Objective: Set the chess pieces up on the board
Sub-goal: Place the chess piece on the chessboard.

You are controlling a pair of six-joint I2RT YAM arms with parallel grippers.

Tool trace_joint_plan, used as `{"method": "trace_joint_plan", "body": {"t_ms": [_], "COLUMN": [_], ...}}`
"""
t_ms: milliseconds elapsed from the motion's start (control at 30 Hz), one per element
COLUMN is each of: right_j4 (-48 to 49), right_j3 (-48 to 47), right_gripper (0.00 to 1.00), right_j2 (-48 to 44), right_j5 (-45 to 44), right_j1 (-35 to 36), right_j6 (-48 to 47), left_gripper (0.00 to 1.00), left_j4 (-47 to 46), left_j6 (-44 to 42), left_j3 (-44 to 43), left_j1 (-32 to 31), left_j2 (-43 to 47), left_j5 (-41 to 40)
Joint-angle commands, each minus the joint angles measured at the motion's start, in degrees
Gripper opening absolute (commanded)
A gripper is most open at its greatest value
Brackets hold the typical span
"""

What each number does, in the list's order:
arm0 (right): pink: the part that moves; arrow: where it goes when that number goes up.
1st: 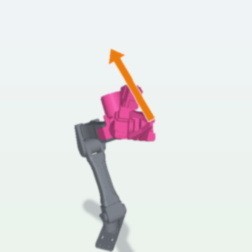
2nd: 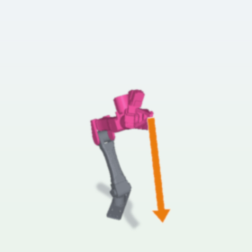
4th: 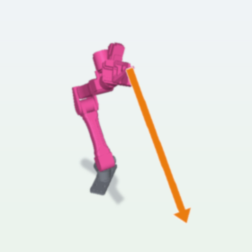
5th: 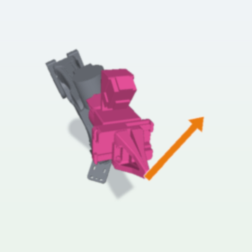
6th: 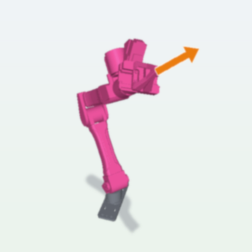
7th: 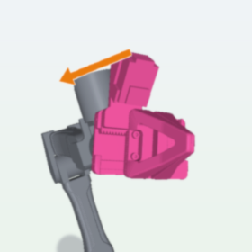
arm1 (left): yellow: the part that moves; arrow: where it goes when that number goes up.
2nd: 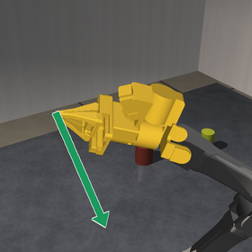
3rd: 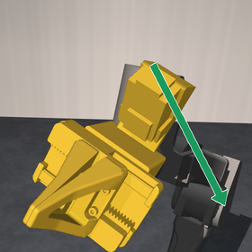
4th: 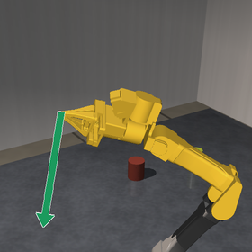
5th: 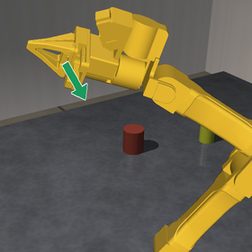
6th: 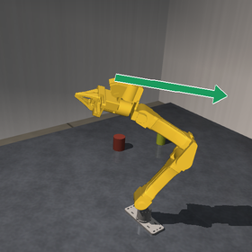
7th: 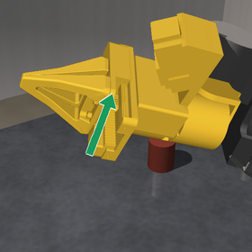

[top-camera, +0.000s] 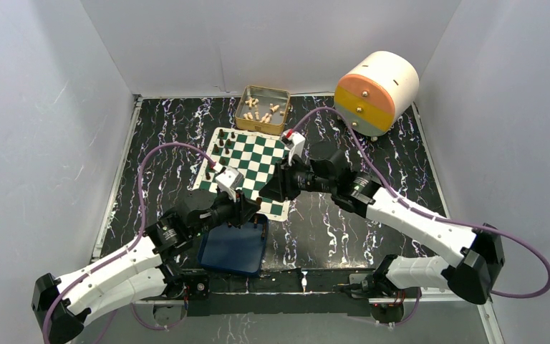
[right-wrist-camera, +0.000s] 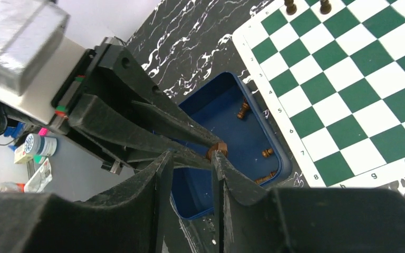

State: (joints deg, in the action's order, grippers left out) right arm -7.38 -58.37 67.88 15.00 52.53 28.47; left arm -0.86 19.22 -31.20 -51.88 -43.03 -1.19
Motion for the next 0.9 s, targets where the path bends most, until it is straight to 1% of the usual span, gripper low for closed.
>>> {"method": "trace_joint_plan", "body": {"t_ms": [0, 167, 467, 567, 633, 867], "right_j4": [-1.41, -4.38, -5.65, -6.51, -6.99, -9.48], "right_j3": [-4.16, -6.27, -7.99, -8.74, -8.93, -10.08], "right_gripper": [0.43, 0.44, 0.42, 0.39, 0.38, 0.4], "right_j2": [2.98, 5.93, 8.61, 9.83, 10.56, 12.44], "right_j5": [3.67, 3.25, 2.92, 3.84, 4.41, 4.0], "right_j1": [0.0, 0.01, -0.06, 0.0, 0.0, -0.01], "right_j6": [0.25, -0.2, -0.3, -0.18, 0.15, 0.91], "left_gripper": [0.0, 0.0, 0.0, 0.0, 0.0, 0.0], "left_j4": [-4.43, -5.16, -6.17, -6.17, -6.05, -7.1], "left_j6": [-2.32, -3.02, -3.52, -3.9, -4.14, -4.55], "left_j3": [1.3, 1.96, 2.99, 3.05, 3.15, 4.28], "left_j1": [-0.2, -0.19, -0.17, -0.15, -0.2, -0.18], "left_j2": [1.52, 2.4, 2.85, 2.84, 3.19, 4.65], "left_j5": [1.12, 1.08, 1.03, 0.64, 0.18, -0.81]}}
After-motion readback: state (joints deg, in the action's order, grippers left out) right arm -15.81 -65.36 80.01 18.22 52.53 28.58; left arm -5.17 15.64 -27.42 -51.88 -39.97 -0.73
